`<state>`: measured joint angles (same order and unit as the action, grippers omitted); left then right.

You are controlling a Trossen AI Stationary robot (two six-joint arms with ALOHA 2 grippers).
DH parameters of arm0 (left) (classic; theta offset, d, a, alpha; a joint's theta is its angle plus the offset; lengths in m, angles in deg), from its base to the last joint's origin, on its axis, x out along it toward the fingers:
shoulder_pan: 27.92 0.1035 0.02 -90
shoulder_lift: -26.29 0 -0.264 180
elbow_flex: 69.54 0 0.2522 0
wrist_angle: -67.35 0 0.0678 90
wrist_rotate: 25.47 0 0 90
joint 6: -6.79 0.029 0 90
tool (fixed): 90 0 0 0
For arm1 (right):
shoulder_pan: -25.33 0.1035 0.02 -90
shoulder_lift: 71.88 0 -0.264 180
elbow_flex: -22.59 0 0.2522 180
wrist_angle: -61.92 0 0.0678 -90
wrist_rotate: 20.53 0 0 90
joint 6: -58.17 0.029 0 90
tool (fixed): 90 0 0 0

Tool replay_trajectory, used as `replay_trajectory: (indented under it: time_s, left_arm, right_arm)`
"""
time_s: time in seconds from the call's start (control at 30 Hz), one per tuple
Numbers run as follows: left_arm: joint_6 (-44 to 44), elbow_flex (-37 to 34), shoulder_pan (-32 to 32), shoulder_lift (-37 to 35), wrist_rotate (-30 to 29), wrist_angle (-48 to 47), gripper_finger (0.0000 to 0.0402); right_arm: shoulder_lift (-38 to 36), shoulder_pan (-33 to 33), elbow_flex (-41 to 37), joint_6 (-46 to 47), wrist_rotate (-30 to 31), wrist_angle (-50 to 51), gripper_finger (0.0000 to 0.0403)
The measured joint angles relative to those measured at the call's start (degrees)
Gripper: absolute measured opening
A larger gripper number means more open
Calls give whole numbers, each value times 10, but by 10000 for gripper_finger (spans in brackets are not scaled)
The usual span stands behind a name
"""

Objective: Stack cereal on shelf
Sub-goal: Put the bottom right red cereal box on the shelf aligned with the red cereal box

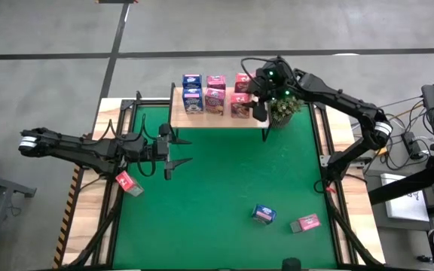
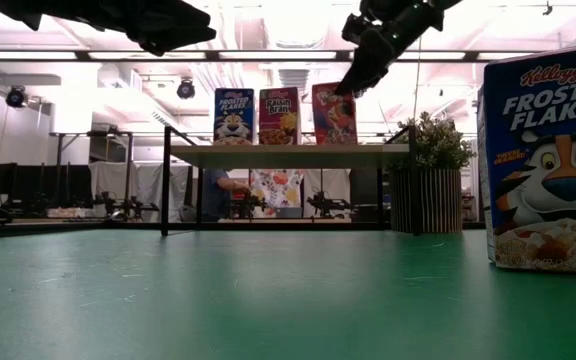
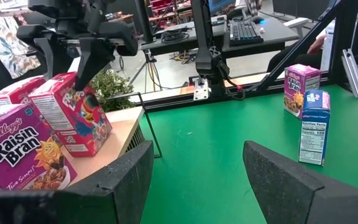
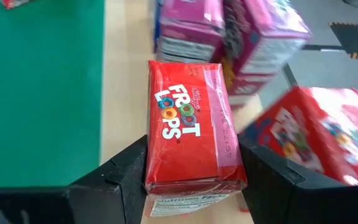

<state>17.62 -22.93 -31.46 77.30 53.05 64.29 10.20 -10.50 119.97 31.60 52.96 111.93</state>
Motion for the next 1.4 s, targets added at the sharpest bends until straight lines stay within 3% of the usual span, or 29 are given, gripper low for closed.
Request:
replay_trajectory:
  time_s: [0.33,1.4]
  left_arm:
    - [-2,0,0,0,0,0,232]
    - [-9,0,0,0,0,1,232]
  right_arm:
    - [0,-35,0,-16,-5,3,201]
    - [3,-36,-2,-15,-4,11,201]
